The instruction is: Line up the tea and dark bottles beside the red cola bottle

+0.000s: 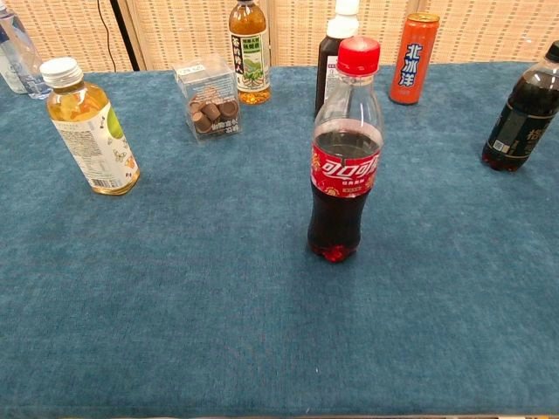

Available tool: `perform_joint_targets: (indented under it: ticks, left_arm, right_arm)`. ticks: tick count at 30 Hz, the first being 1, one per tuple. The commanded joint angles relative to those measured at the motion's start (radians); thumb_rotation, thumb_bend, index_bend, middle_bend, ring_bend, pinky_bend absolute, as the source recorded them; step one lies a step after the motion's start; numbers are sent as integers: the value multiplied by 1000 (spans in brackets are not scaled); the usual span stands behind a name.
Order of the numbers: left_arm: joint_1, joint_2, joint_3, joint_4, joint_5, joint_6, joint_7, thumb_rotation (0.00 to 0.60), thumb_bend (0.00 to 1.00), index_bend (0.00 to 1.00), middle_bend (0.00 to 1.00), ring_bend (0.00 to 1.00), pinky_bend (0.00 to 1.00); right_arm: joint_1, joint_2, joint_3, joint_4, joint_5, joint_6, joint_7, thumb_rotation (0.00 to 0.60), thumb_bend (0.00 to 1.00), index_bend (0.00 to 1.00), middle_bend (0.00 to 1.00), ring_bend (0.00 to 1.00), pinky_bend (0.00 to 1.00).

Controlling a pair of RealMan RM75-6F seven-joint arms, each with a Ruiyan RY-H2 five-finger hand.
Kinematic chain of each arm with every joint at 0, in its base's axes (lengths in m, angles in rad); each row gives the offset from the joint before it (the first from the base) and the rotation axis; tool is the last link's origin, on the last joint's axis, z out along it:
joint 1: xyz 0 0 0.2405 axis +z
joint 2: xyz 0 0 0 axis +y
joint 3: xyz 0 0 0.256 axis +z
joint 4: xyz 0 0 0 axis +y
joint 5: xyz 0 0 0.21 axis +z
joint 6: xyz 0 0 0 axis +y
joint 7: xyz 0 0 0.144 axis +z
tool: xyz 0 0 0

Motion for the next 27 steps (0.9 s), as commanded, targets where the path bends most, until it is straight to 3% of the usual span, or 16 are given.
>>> perform_joint_targets:
  ticks: [1, 8, 15, 23, 25, 27]
  left_arm:
    - [1, -4, 0, 8, -1, 2, 7, 600, 49, 0, 0, 0, 0]
    - [-3, -17, -11, 19, -28, 1, 28, 600, 49, 0, 0, 0, 0]
    - [-7, -29, -23, 22, -63, -4, 52, 600, 49, 0, 0, 0, 0]
    - [-11, -41, -30, 23, -83, -7, 73, 600, 49, 0, 0, 0, 0]
    - [-12, -43, -31, 23, -84, -6, 78, 600, 49, 0, 0, 0, 0]
    - [-14, -46, -31, 24, -86, -8, 82, 600, 49, 0, 0, 0, 0]
  right_arm:
    - [27, -16, 9, 19, -2, -24, 11, 600, 0, 0, 0, 0, 0]
    - [71, -13, 4, 3, -20, -112, 88, 600, 0, 0, 0, 0, 0]
    - [95, 25, -39, -42, -90, -206, 236, 600, 0, 0, 0, 0, 0]
    - [135, -32, -63, 47, -157, -212, 373, 600, 0, 0, 0, 0, 1]
    - [144, -52, -65, 71, -160, -209, 383, 600, 0, 0, 25, 11, 26]
    - [155, -83, -60, 109, -149, -207, 378, 600, 6, 77, 161, 108, 120]
